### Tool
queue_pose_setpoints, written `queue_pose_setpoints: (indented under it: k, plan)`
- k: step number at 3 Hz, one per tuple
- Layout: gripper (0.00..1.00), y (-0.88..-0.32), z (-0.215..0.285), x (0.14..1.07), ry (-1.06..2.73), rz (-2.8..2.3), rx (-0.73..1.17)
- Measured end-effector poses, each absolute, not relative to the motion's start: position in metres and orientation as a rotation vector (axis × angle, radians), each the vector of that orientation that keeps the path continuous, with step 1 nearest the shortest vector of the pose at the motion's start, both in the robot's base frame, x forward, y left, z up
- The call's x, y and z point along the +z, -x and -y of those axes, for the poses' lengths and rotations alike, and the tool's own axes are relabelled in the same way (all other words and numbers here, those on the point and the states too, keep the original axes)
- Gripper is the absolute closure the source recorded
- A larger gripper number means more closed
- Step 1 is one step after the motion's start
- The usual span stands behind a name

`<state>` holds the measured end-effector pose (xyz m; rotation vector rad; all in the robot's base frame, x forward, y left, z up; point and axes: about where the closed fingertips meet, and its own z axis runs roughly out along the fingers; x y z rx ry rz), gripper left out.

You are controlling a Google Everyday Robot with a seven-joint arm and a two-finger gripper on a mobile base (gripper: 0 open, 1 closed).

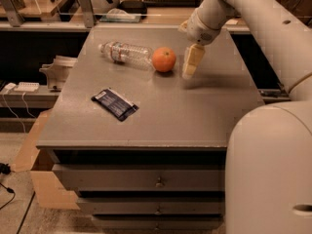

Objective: Move orange near water bottle

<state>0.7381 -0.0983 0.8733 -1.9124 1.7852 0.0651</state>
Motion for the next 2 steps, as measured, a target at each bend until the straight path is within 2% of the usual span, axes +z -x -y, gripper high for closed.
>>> queue_pose_setpoints:
  k: [2]
  plan:
    - [0.0,-0.7412,0.1198,0.8744,1.883,-1.843,0.044]
